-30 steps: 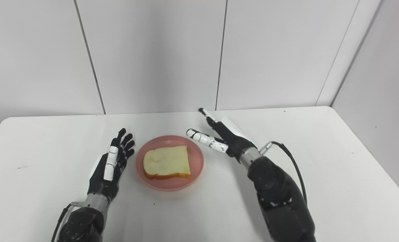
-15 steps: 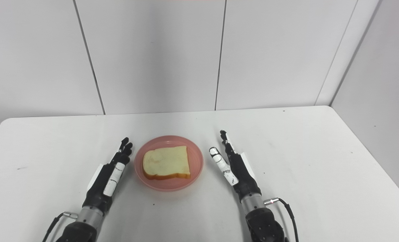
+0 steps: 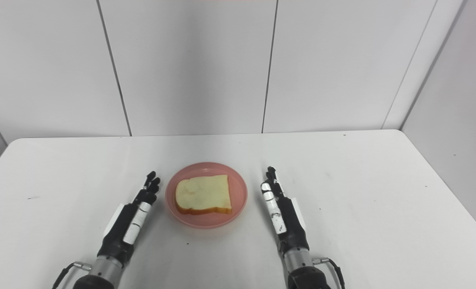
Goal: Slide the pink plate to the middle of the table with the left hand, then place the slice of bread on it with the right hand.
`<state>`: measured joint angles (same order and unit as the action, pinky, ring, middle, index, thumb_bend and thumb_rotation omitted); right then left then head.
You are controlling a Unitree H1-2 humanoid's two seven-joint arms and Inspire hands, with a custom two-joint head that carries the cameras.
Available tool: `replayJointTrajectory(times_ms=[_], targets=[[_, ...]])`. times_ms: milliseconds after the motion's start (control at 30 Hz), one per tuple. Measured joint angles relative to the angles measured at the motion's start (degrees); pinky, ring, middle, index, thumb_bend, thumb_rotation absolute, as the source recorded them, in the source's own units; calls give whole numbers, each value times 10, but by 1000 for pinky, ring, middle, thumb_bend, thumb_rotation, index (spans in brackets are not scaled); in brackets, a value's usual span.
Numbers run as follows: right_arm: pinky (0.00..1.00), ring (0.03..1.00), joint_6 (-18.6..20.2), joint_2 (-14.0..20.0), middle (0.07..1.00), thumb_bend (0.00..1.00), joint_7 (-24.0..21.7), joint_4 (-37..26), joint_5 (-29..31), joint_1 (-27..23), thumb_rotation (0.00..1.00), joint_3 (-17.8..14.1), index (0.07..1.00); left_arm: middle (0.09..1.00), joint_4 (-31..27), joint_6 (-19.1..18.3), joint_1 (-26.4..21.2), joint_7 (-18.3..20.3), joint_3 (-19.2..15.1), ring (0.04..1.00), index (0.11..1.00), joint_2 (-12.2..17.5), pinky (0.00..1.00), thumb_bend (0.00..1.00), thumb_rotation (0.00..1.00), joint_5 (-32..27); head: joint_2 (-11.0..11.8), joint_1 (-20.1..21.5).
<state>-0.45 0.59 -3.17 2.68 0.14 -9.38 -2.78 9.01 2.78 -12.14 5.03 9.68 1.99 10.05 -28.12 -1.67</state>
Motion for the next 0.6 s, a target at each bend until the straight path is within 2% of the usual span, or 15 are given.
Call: replayJointTrajectory(times_ms=[67, 200, 267, 333, 400, 500, 600], targets=[[1000, 1000, 1, 2, 1000, 287, 0, 1, 0, 0, 1000, 2, 1000, 1000, 2, 2, 0, 3, -4, 1000, 1000, -2, 1000, 672, 1000, -10, 0, 0], [1000, 1000, 5, 6, 1000, 253, -2, 2, 10, 0, 1000, 3, 1000, 1000, 6, -6, -3, 20, -19, 1000, 1000, -8, 1000, 753, 1000, -53, -1, 4], [1000, 1000, 6, 8, 1000, 238, -1, 2, 14, 0, 1000, 3, 1000, 1000, 7, -23, -6, 31, -29, 1000, 1000, -14, 981, 728, 1000, -84, -1, 4], [1000, 1000, 8, 9, 1000, 215, -1, 3, 17, 0, 1000, 3, 1000, 1000, 6, -22, -7, 20, -20, 1000, 1000, -12, 983, 669, 1000, -59, -3, 0], [1000, 1000, 9, 10, 1000, 212, -1, 3, 20, 0, 1000, 5, 1000, 1000, 6, -7, -4, -3, -10, 1000, 1000, -9, 985, 645, 1000, -20, -4, -1], [1000, 1000, 9, 11, 1000, 218, -2, 3, 23, 0, 1000, 5, 1000, 1000, 9, 3, -3, -14, -6, 1000, 1000, -9, 966, 623, 1000, 2, -4, -2], [1000, 1000, 9, 14, 1000, 226, -2, 3, 26, 0, 1000, 7, 1000, 1000, 8, 1, -3, -16, -5, 1000, 1000, -11, 994, 666, 1000, 9, -4, -8]])
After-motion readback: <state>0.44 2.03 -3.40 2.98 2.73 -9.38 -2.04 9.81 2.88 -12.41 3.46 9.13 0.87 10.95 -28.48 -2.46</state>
